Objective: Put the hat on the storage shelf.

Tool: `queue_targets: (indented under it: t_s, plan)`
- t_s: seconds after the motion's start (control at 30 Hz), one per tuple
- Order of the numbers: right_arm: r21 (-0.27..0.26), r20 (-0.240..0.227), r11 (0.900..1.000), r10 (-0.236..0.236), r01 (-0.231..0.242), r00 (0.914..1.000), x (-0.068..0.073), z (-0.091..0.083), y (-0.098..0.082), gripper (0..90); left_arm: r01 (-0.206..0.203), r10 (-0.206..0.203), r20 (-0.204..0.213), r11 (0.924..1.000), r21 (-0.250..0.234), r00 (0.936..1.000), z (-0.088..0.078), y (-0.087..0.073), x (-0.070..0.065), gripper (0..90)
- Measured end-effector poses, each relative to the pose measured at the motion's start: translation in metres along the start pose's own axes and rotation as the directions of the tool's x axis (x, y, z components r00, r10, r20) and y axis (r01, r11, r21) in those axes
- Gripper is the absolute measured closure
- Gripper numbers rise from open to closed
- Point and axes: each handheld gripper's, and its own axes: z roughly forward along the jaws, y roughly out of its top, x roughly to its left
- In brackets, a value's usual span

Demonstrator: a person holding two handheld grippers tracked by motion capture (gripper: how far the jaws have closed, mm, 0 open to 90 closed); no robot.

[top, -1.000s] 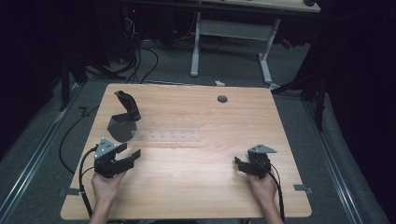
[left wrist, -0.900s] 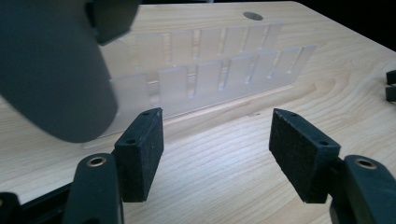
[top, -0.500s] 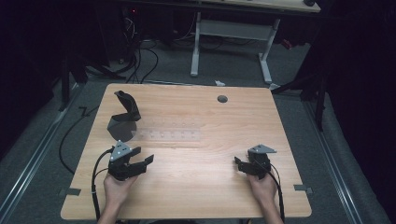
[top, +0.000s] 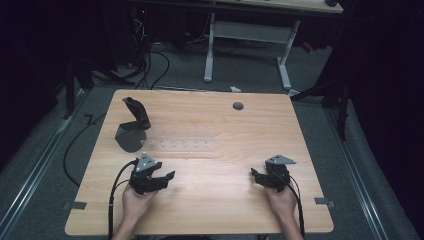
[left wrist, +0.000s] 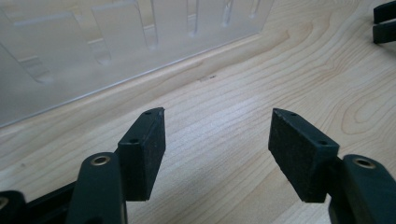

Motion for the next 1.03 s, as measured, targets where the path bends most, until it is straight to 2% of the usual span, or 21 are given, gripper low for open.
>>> queue_targets:
  t_s: [0.23, 0.53, 0.67, 0.83, 1.03]
  plan:
    - [0.001, 0.000, 1.000, 0.000, 0.000, 1.0000, 0.000, 0.000, 0.000, 34.1, -0.016, 0.016, -0.009, 0.9998, 0.009, 0.9998, 0.009, -0.008, -0.001, 37.9]
    - [0.000, 0.001, 1.000, 0.001, -0.001, 1.0000, 0.000, 0.000, 0.000, 34.0, -0.028, 0.029, -0.051, 0.9989, 0.037, 0.9983, 0.021, -0.016, 0.002, 38.0]
    - [0.000, 0.001, 1.000, 0.001, -0.001, 1.0000, 0.000, 0.000, 0.000, 34.0, -0.047, 0.050, -0.077, 0.9979, 0.046, 0.9958, 0.025, -0.020, 0.004, 37.6]
    - [0.000, 0.001, 1.000, 0.001, -0.001, 1.0000, 0.000, 0.000, 0.000, 33.9, -0.104, 0.107, -0.091, 0.9937, 0.042, 0.9900, 0.029, -0.027, 0.004, 35.8]
    - [0.000, 0.000, 1.000, 0.001, -0.001, 1.0000, 0.000, 0.000, 0.000, 33.9, -0.102, 0.106, -0.100, 0.9940, 0.040, 0.9893, 0.030, -0.027, 0.004, 32.2]
